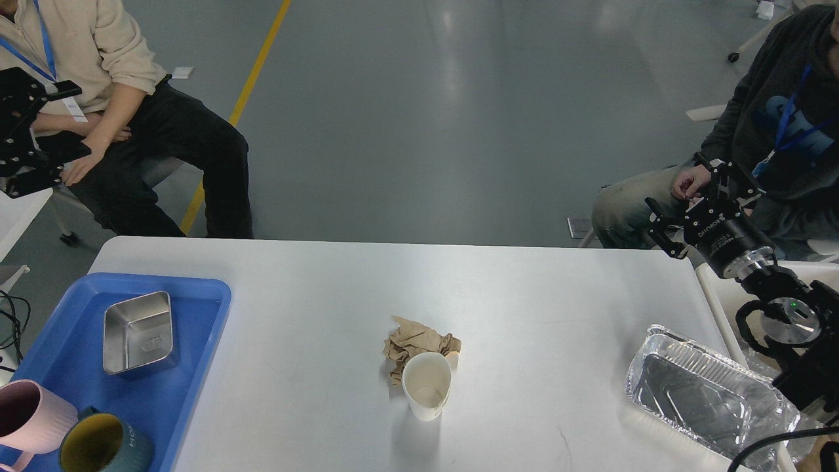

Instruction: Tidy desktop

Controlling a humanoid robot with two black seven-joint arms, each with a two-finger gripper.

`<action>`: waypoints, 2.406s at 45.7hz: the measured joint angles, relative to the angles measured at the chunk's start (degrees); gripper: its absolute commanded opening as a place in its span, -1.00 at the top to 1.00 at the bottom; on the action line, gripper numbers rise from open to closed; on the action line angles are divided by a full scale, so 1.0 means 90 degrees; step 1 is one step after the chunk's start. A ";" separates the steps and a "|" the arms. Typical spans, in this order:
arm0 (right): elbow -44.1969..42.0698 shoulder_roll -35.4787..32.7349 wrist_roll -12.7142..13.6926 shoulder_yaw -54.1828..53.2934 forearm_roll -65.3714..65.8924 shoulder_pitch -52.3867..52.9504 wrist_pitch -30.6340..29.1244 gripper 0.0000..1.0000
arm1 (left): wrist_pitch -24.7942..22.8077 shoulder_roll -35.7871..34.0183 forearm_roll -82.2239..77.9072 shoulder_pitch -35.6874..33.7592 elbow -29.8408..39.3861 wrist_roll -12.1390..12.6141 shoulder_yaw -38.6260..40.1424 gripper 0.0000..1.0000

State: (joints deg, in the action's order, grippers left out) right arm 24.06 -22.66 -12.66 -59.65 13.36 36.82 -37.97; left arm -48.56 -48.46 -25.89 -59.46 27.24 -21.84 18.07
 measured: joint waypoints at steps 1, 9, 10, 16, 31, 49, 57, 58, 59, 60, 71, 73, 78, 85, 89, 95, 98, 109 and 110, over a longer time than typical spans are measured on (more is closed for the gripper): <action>0.0000 -0.0004 0.0000 0.0000 0.0001 -0.0002 0.0000 -1.00 | 0.0100 0.0124 0.0095 0.0055 -0.0011 -0.0005 0.0005 -0.93; -0.0015 -0.0064 0.0000 -0.0003 0.0000 -0.0024 0.0000 -1.00 | 0.1062 0.1240 0.0860 0.0485 -0.0062 0.0013 0.0113 -0.93; -0.0016 -0.0070 0.0000 -0.0005 0.0000 -0.0026 0.0000 -1.00 | 0.1115 0.1357 0.0929 0.0528 -0.0064 0.0024 0.0144 -0.93; -0.0047 -0.0078 0.0000 -0.0012 0.0000 -0.0028 0.0000 -1.00 | 0.1187 0.2164 0.1389 0.0837 -0.0068 0.0077 0.0535 -0.94; -0.0115 -0.0175 0.0000 -0.0008 0.0000 -0.0017 0.0020 -1.00 | 0.1141 0.3862 0.1911 0.1701 -0.0315 0.0940 0.2231 -0.94; -0.0129 -0.0351 -0.0007 0.0006 0.0000 -0.0047 0.0001 -1.00 | 0.0685 0.4153 0.1958 0.2159 -0.0351 0.1158 0.2900 -0.94; -0.0088 -0.0351 0.0005 0.0017 0.0149 -0.0008 0.0033 -1.00 | 0.0682 0.4189 0.1993 0.2163 -0.0469 0.1138 0.2931 -0.94; -0.0086 -0.0351 0.0006 0.0017 0.0199 -0.0003 0.0034 -1.00 | 0.0689 0.4194 0.1993 0.2163 -0.0485 0.1131 0.2932 -0.94; -0.0081 -0.0351 0.0008 0.0017 0.0266 0.0003 0.0036 -1.00 | 0.0697 0.4199 0.1993 0.2163 -0.0500 0.1122 0.2932 -0.94; -0.0075 -0.0351 0.0012 0.0017 0.0323 0.0007 0.0036 -1.00 | 0.0700 0.4203 0.1993 0.2163 -0.0508 0.1115 0.2932 -0.94; 0.0410 -0.0914 0.0145 0.0439 0.1351 0.0027 0.0057 -1.00 | 0.0708 0.4246 0.1992 0.2166 -0.0526 0.1028 0.2933 -0.94; 0.0788 -0.1256 0.0191 0.0692 0.1633 0.0020 0.0082 -1.00 | 0.0708 0.4264 0.1986 0.2169 -0.0526 0.1008 0.2934 -0.94; 0.2148 -0.2477 0.0377 0.1546 0.2297 -0.0078 0.0296 -1.00 | 0.0701 0.4328 0.1981 0.2177 -0.0527 0.0940 0.2934 -0.94; 0.4652 -0.5003 0.0973 0.2606 0.2947 -0.0201 0.0540 -1.00 | 0.0676 0.4528 0.1977 0.2237 -0.0528 0.0802 0.2928 -0.94; 0.5878 -0.6437 0.1207 0.2803 0.3069 -0.0418 0.0500 -1.00 | 0.0669 0.4629 0.1977 0.2248 -0.0527 0.0771 0.2928 -0.94; 0.7225 -0.8620 0.1285 0.2811 0.3091 -0.0773 -0.0077 -1.00 | 0.0668 0.4752 0.1977 0.2251 -0.0527 0.0758 0.2934 -0.94; 0.7518 -0.9259 0.1264 0.2796 0.3085 -0.0813 -0.0408 -1.00 | 0.0659 0.4785 0.1977 0.2251 -0.0527 0.0752 0.2938 -0.94; 0.7601 -0.9567 0.1241 0.2838 0.3088 -0.0864 -0.0706 -1.00 | 0.0702 0.4827 0.1977 0.2265 -0.0527 0.0577 0.2875 -0.94; 0.7595 -0.9500 0.1245 0.2853 0.3098 -0.0882 -0.0684 -1.00 | 0.0703 0.4827 0.1977 0.2272 -0.0527 0.0572 0.2872 -0.94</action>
State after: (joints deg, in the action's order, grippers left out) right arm 92.42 -108.17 -1.45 -33.98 41.24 28.89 -44.12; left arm -42.23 -5.01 -8.09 -39.01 22.49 -16.69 43.92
